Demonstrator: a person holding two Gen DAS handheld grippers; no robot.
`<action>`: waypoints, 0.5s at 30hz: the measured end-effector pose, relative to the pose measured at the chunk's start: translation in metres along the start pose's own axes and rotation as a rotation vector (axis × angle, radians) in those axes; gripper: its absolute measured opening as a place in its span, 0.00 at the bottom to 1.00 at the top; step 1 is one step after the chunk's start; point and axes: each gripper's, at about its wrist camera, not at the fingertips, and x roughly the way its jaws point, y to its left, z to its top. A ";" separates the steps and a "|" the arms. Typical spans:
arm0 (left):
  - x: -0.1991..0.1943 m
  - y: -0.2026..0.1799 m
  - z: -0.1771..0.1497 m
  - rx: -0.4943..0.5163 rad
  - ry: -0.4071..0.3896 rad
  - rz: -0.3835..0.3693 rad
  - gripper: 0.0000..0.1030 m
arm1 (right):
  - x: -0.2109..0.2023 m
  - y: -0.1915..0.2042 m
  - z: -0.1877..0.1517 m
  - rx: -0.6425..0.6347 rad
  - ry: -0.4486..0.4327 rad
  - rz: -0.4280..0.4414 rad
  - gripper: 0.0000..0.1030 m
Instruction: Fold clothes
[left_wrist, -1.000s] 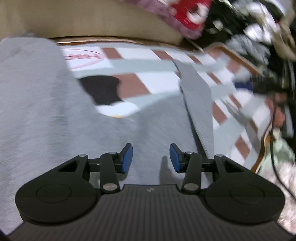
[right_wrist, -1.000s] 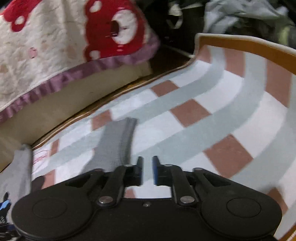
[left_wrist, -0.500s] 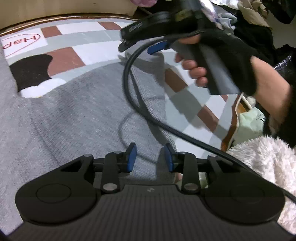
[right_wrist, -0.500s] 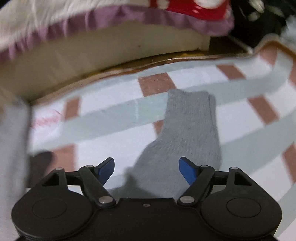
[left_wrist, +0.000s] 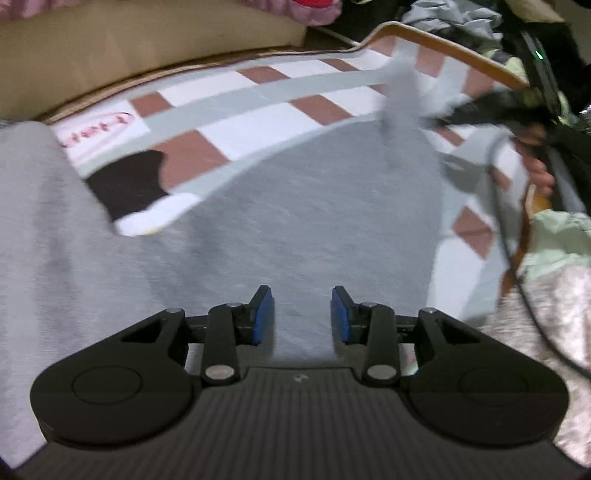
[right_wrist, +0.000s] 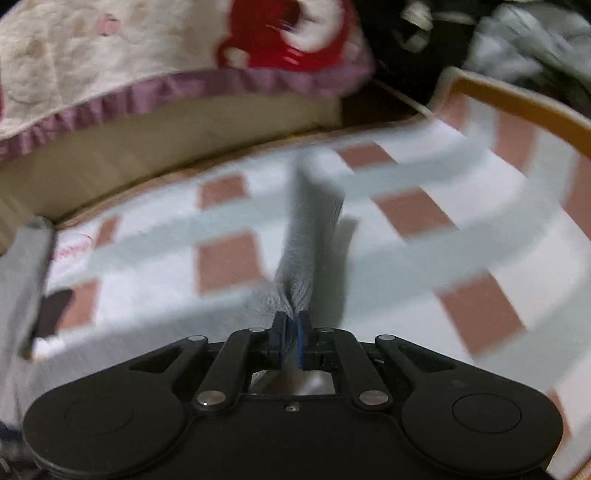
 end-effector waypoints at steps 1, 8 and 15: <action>-0.002 0.002 0.000 0.000 -0.006 0.029 0.35 | 0.001 -0.010 -0.006 0.011 0.012 -0.033 0.01; -0.019 0.053 0.005 -0.148 -0.044 0.284 0.40 | 0.011 -0.074 -0.038 0.456 0.020 0.233 0.67; -0.046 0.128 -0.014 -0.447 -0.086 0.324 0.40 | 0.030 -0.072 -0.052 0.751 -0.097 0.417 0.69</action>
